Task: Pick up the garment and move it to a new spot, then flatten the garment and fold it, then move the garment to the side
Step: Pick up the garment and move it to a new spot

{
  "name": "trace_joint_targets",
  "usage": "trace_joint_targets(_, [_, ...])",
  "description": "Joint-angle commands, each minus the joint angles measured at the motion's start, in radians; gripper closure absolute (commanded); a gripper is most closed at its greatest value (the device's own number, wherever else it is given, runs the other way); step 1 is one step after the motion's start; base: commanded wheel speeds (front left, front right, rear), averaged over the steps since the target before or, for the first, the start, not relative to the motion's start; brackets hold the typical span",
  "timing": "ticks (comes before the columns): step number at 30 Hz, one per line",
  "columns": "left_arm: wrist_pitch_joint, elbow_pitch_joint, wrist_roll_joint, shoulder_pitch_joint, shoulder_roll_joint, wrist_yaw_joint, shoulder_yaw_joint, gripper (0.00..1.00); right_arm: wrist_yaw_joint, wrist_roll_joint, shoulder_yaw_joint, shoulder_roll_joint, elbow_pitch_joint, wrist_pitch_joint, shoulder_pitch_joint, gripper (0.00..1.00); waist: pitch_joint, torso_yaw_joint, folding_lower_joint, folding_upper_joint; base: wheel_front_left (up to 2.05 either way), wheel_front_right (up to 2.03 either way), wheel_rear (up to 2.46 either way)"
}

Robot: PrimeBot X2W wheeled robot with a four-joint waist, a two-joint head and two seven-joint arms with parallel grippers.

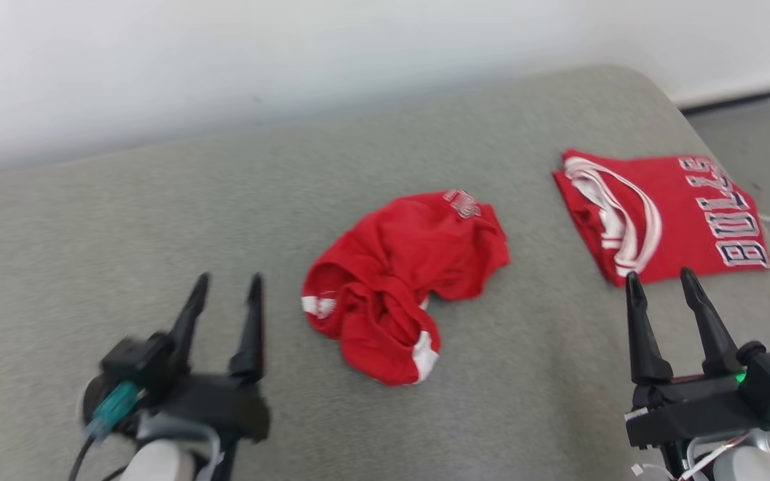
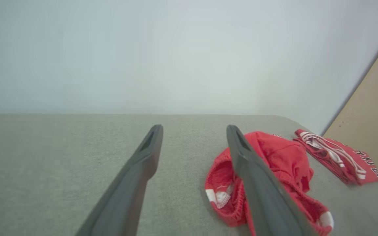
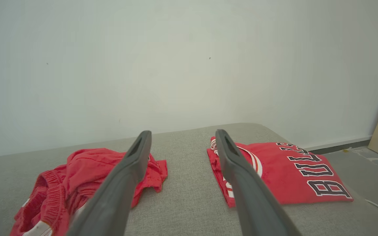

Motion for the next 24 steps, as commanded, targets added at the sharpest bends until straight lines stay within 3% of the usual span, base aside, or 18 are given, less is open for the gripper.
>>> trace_joint_targets(1, [-0.006, -0.025, 0.025, 0.038, 0.010, 0.008, 0.020, 0.00, -0.002, -0.004, -0.005, -0.006, 0.007, 0.001, 0.017, 0.00, -0.066, 0.077, 0.0000, 0.0001, 0.00, 0.00, 0.00])
trace_joint_targets(10, [-0.006, -0.203, 0.110, 0.249, -0.040, -0.012, 0.224, 0.00, -0.002, 0.012, 0.008, -0.009, 0.087, -0.012, 0.041, 0.00, -0.100, 0.141, 0.0000, 0.0001, 0.00, 0.00, 0.00])
trace_joint_targets(19, [-0.007, -0.162, 0.175, 0.327, -0.068, -0.080, 0.316, 0.00, -0.002, 0.024, 0.049, -0.012, 0.173, -0.028, 0.043, 0.00, -0.112, 0.160, 0.0000, 0.0001, 0.00, 0.00, 0.00])
trace_joint_targets(24, [-0.007, -0.143, 0.189, 0.331, -0.075, -0.094, 0.331, 0.00, -0.002, 0.027, 0.067, -0.009, 0.198, -0.034, 0.039, 0.00, -0.113, 0.157, 0.0000, 0.0001, 0.00, 0.00, 0.00])
